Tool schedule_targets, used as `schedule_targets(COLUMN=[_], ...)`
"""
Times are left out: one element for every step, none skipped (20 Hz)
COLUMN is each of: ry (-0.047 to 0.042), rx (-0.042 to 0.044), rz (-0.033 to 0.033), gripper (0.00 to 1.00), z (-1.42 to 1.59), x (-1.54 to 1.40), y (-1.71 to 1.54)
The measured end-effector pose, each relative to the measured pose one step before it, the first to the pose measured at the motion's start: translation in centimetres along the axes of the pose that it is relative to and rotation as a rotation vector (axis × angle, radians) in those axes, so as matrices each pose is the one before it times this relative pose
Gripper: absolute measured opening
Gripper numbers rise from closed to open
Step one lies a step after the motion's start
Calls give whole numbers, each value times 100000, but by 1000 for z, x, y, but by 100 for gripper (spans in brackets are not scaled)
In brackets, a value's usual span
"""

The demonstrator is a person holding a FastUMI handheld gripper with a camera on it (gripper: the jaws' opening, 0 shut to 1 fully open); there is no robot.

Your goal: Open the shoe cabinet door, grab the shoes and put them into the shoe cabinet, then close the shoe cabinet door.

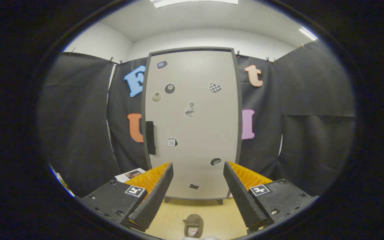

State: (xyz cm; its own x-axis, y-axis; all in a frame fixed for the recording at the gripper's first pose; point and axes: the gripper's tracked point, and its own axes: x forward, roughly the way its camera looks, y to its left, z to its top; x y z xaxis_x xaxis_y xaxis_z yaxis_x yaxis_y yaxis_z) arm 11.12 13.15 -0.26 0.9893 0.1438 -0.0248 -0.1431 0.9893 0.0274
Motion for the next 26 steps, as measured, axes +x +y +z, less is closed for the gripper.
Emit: schedule_targets(ry=[28,465,124,238,475,792,493,633,387,430,-44,159,248,389,374,347,176,396,563,-120,-5,83,-1003,661,-126,963], rx=[-873,-387,118,123,308,188,119,192,188,228,-454,-453,238,989,1038,482,635,1208,724,20,-838,-364,286,-561,-465,29], rz=[2287,2180,2557,1935,2264,2638,1435,835,668,554,-378,-339,404,468,-287,-670,-282,179,438,526,-399,-1051,-1896,-1146,-2313,-2081], gripper=[99,99,99,99,99,99,99,99,99,99,99,99,99,99,99,99,93,88,81,80,77,73,69,64,60,57], z=[137,-6,-97,52,-16,5,-118,86,61,66,176,122,27,143,59,137,192,127,-132,-4,-39,-119,113,-127,-154,-379], x=[1496,1518,1503,1529,1607,1861,1475,1678,1586,1627,1373,1472,1123,1006,964,746,564,372,233,271,330,188,125,4,71,215], y=[1360,1416,1417,1134,1056,1156,807,616,437,473,208,246,328,321,240,51,199,212,318,253,36,-67,-8,-59,-169,-316])
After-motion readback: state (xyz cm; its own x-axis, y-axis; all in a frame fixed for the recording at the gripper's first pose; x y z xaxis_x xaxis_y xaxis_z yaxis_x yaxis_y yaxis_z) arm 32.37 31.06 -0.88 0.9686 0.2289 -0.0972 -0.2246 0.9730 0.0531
